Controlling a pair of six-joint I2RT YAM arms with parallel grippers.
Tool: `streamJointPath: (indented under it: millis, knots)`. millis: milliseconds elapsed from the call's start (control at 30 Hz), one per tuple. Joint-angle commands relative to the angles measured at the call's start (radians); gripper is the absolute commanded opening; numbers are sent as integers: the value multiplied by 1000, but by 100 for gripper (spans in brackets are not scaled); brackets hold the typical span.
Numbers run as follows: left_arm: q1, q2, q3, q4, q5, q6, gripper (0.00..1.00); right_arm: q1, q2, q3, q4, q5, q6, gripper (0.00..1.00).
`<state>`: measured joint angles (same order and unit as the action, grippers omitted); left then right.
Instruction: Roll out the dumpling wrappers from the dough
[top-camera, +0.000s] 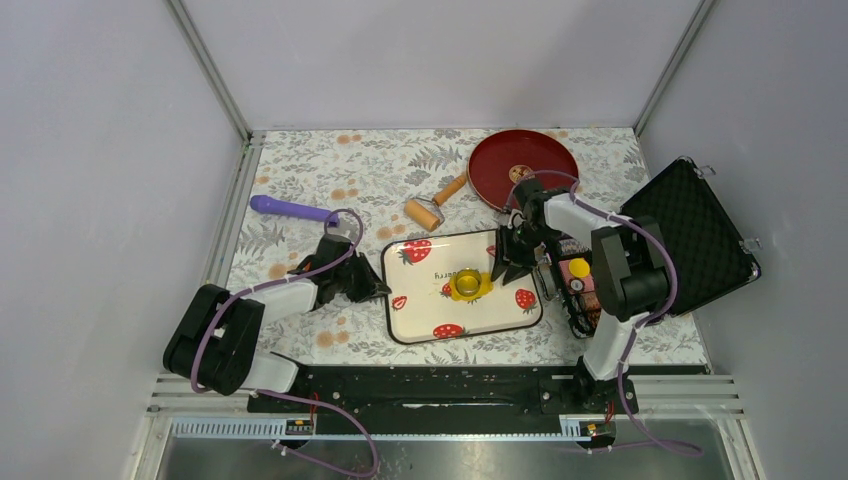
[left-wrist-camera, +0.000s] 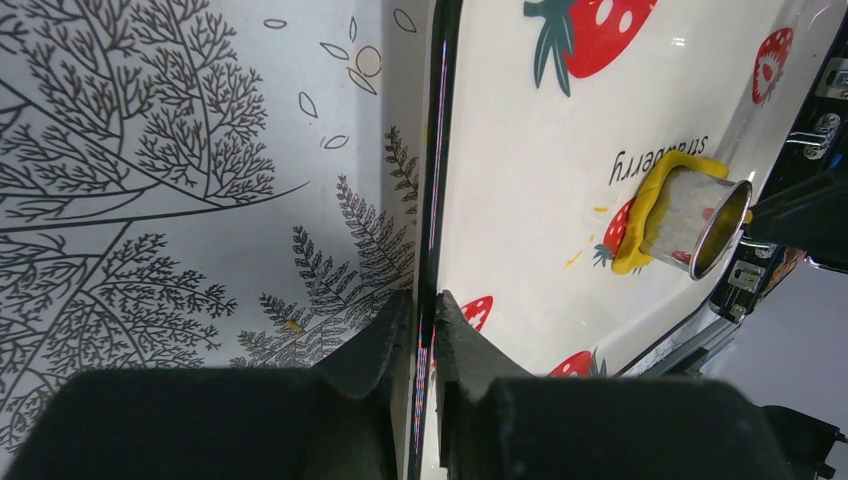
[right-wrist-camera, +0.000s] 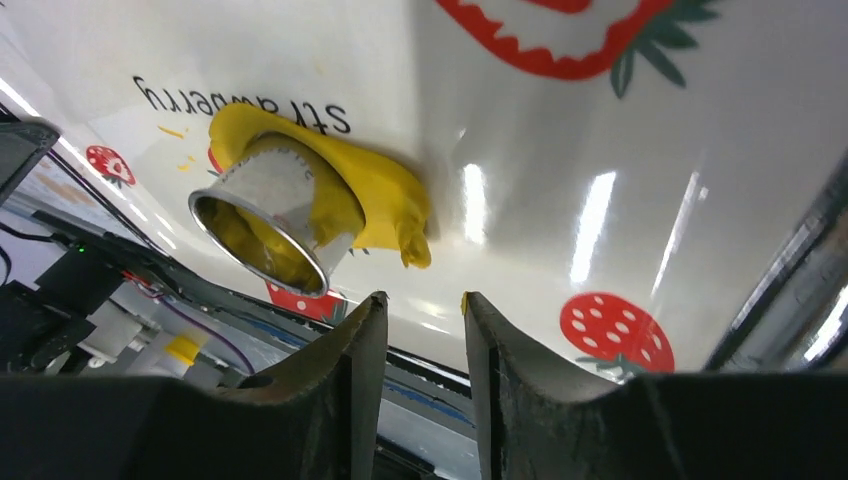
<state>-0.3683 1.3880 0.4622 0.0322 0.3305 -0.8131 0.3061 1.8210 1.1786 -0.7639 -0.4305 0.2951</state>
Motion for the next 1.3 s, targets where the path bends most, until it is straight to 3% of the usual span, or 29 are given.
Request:
streamJointPath:
  millis: [0, 500, 700, 900, 1267]
  knots:
    - [-4, 44, -51, -71, -97, 20, 0, -4, 70, 30, 37, -107, 8, 41]
    - [-4, 39, -54, -65, -92, 19, 0, -5, 203, 69, 102, -126, 47, 36]
    - [-4, 40, -55, -63, -91, 19, 0, -5, 230, 73, 116, -111, 39, 24]
    - [-4, 40, -55, -63, -92, 19, 0, -6, 170, 50, 118, -118, 43, 13]
    - [-4, 40, -57, -60, -92, 19, 0, -6, 25, 35, 79, -111, 56, 11]
